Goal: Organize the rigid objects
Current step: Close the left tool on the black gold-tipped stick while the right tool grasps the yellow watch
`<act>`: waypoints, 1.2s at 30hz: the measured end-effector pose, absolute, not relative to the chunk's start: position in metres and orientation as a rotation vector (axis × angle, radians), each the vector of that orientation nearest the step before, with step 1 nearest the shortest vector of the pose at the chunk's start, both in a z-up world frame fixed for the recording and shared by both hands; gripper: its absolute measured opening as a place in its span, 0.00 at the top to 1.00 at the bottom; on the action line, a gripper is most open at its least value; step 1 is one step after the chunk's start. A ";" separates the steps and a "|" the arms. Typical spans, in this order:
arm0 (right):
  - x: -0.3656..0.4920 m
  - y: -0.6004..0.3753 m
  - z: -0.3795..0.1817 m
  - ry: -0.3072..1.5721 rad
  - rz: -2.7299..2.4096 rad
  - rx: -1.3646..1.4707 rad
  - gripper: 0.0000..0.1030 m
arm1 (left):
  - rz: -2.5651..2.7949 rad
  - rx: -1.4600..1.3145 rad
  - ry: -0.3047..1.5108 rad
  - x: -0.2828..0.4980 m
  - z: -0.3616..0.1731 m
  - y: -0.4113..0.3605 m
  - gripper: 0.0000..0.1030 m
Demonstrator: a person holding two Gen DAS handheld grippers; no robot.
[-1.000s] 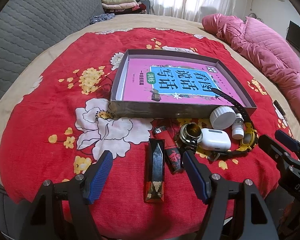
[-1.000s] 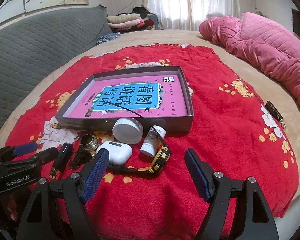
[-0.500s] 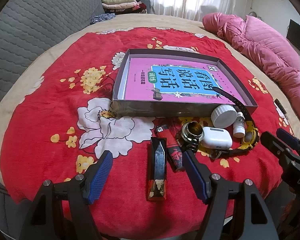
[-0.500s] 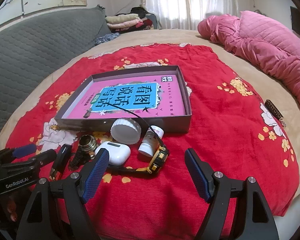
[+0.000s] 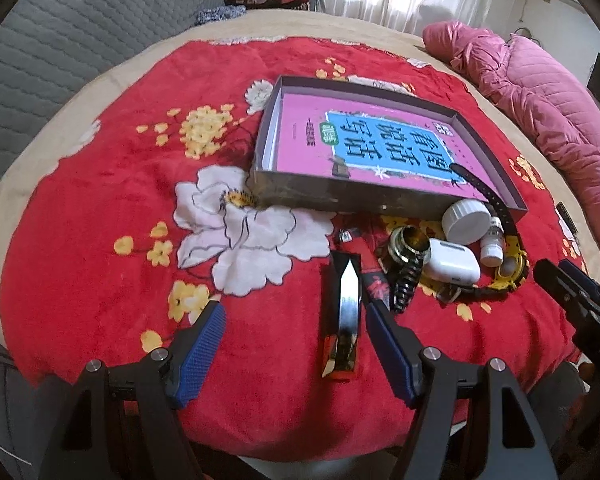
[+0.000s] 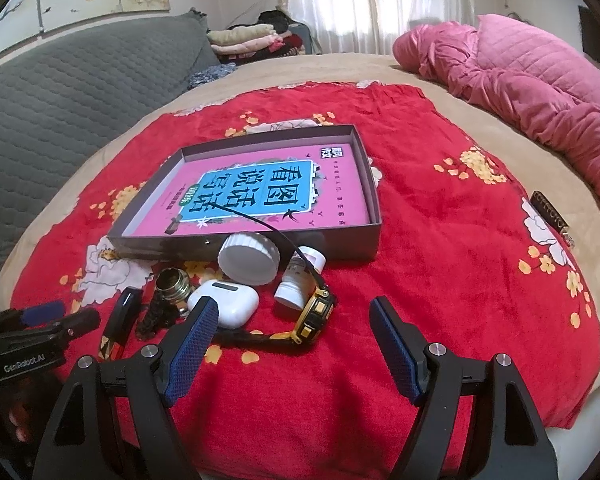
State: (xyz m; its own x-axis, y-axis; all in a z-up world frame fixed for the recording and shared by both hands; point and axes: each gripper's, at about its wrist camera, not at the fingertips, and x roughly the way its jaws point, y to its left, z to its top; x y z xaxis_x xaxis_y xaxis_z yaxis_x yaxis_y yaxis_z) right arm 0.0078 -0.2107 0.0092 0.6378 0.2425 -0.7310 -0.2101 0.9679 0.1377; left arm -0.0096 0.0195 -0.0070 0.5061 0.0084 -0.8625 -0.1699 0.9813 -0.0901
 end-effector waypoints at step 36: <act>0.017 -0.215 -0.007 0.893 0.239 0.048 0.24 | 0.056 -0.164 1.139 0.003 -0.036 0.008 0.31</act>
